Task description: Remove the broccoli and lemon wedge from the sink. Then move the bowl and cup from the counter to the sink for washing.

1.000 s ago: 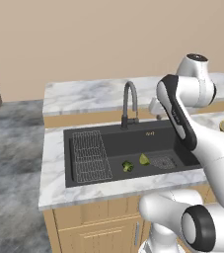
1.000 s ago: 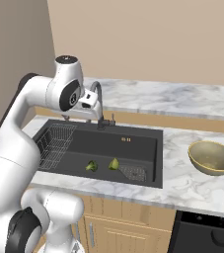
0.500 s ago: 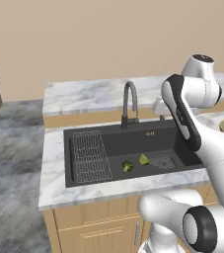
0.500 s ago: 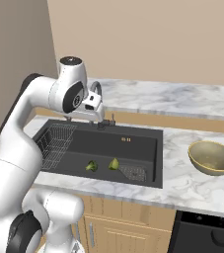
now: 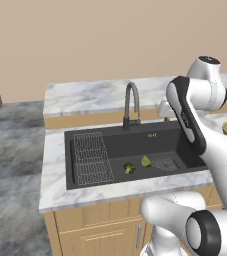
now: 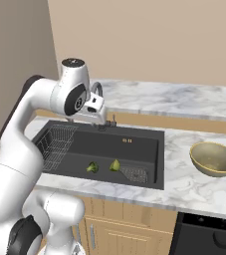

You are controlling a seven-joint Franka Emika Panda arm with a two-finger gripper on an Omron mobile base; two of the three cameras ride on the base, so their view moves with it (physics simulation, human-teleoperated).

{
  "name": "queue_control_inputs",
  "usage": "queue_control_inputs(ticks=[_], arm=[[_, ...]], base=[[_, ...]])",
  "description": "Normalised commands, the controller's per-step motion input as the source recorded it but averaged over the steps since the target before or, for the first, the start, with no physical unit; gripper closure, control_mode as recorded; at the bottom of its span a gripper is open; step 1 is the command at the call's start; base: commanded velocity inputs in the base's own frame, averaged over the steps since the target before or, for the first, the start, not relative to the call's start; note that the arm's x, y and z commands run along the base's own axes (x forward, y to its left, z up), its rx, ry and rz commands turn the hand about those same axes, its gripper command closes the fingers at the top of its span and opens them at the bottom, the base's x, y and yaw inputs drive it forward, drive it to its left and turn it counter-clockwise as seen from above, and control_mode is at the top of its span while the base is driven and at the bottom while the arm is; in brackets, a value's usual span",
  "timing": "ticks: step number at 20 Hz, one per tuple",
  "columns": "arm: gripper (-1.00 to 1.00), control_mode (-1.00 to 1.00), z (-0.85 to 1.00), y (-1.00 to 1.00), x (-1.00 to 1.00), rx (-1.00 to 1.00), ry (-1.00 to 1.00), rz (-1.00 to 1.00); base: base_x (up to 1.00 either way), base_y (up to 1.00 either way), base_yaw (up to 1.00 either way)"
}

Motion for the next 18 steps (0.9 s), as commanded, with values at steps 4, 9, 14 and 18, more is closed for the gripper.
queue_control_inputs(ticks=[4, 9, 14, 18], arm=[[-1.00, -1.00, -0.03, -0.06, -0.06, 0.00, 0.00, 0.00], [-1.00, -1.00, -0.02, -0.05, -0.04, 0.00, 0.00, 0.00], [-1.00, -1.00, -0.01, -0.08, -0.04, 0.01, 0.00, 0.00], [-1.00, -1.00, -0.03, -0.08, 0.00, 0.01, 0.00, 0.00]], base=[[0.00, 0.00, 0.00], [0.00, 0.00, 0.00], [0.00, 0.00, 0.00], [0.00, 0.00, 0.00]])
